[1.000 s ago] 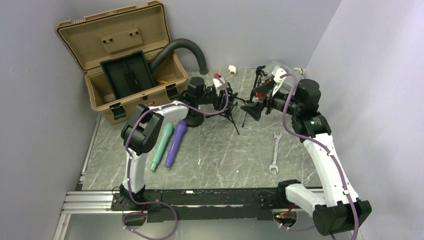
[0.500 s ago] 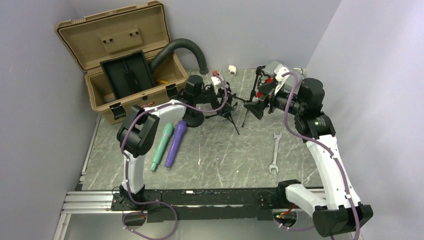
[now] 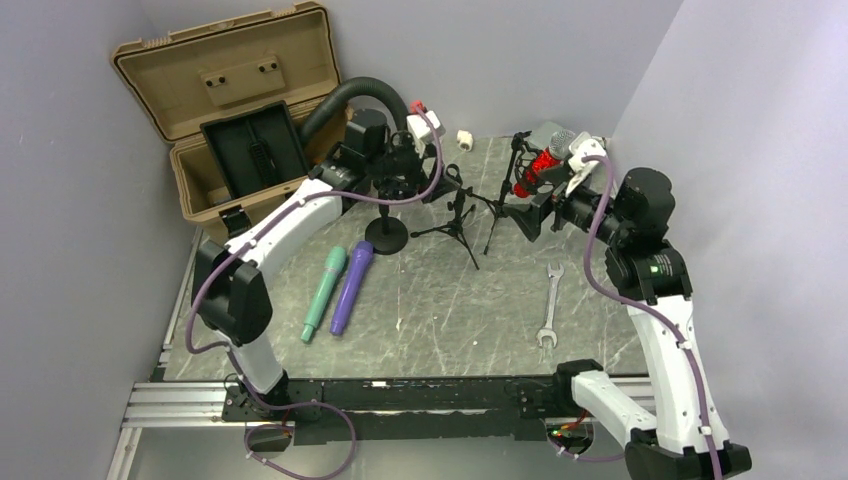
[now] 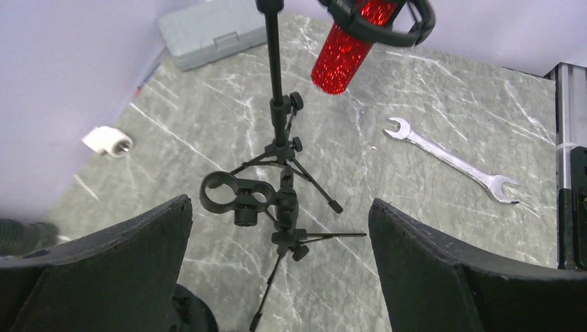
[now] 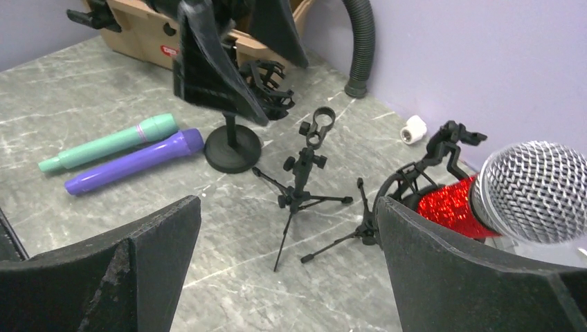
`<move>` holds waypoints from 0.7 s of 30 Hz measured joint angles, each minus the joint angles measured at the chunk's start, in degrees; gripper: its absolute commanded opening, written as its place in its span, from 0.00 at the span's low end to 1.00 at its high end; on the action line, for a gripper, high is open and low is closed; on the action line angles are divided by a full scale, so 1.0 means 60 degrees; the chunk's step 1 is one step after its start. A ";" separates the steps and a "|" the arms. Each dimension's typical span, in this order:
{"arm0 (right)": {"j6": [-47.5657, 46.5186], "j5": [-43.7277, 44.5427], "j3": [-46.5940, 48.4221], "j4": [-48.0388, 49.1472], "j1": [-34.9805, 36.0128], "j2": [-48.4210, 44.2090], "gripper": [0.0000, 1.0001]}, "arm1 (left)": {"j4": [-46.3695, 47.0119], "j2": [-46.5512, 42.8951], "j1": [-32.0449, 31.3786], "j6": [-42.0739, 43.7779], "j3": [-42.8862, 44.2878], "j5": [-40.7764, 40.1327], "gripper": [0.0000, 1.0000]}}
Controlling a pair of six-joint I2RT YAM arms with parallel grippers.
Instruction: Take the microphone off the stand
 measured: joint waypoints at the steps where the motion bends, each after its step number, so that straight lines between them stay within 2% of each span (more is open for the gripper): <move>1: -0.0055 0.0117 0.0000 -0.0109 -0.0029 -0.0084 1.00 | -0.0295 -0.0084 0.0000 0.0138 0.0215 -0.0040 0.99; 5: -0.0306 0.0539 -0.0204 -0.0353 -0.0146 -0.0506 0.99 | -0.1042 -0.0397 0.0000 0.0466 0.0772 -0.0102 0.99; 11: -0.0630 0.1126 -0.1861 -0.0404 -0.0237 -0.1220 0.96 | -0.1399 -0.0656 0.0000 0.0484 0.0761 -0.0055 0.99; 15: -0.0750 0.1213 -0.3024 -0.0331 -0.0240 -0.1126 0.94 | -0.1402 -0.0725 0.0000 0.0488 0.0452 -0.0022 0.99; 21: -0.0809 0.1439 -0.3738 0.0051 -0.0313 -0.0933 0.94 | -0.1501 -0.0539 0.0011 0.0987 0.0718 0.0572 0.97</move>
